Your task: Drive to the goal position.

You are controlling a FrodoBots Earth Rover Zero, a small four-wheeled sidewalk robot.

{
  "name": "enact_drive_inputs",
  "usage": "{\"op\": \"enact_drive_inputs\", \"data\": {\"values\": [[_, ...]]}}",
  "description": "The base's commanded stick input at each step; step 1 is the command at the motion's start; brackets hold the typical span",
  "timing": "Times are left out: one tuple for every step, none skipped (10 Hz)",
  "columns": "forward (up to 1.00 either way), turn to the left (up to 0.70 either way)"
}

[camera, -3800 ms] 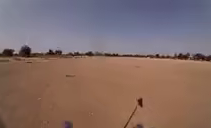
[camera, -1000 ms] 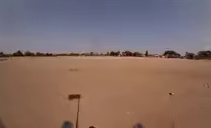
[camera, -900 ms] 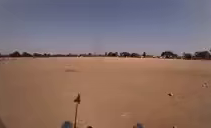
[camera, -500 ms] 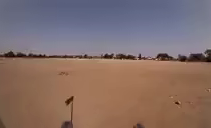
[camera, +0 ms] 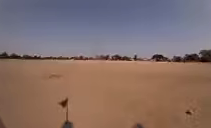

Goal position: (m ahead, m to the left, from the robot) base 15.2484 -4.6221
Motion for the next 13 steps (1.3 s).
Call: {"op": "enact_drive_inputs", "data": {"values": [[0.7,0.0],[0.7,0.0],[0.7,0.0],[0.7,0.0],[0.7,0.0],[0.7,0.0],[0.7,0.0],[0.7,0.0],[0.7,0.0],[0.7,0.0],[0.7,0.0],[0.7,0.0],[0.7,0.0]]}}
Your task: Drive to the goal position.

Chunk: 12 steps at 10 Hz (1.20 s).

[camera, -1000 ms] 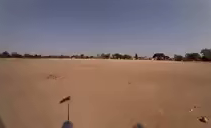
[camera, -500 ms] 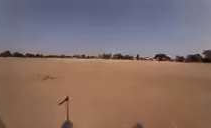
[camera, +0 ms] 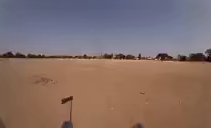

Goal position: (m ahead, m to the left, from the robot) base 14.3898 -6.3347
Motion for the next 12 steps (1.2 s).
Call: {"op": "enact_drive_inputs", "data": {"values": [[0.7,0.0],[0.7,0.0],[0.7,0.0],[0.7,0.0],[0.7,0.0],[0.7,0.0],[0.7,0.0],[0.7,0.0],[0.7,0.0],[0.7,0.0],[0.7,0.0],[0.7,0.0]]}}
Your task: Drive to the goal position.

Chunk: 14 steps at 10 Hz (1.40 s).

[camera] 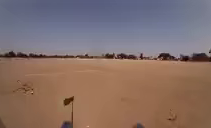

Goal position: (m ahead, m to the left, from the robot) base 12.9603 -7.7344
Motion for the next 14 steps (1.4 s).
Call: {"op": "enact_drive_inputs", "data": {"values": [[0.7,-0.01],[0.7,-0.03],[0.7,-0.06],[0.7,-0.34],[0.7,-0.34],[0.7,-0.33],[0.7,-0.3],[0.7,0.0],[0.7,0.0],[0.7,0.0],[0.7,0.0],[0.7,0.0],[0.7,0.0],[0.7,0.0]]}}
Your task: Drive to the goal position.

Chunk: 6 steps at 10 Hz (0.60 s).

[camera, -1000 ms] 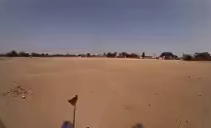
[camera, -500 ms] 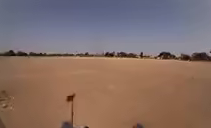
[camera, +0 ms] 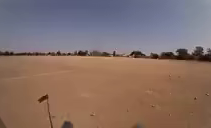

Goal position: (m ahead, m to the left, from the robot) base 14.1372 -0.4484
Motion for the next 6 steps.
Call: {"op": "enact_drive_inputs", "data": {"values": [[0.7,0.0],[0.7,-0.03],[0.7,-0.04],[0.7,-0.03],[0.7,-0.01],[0.7,0.0]]}}
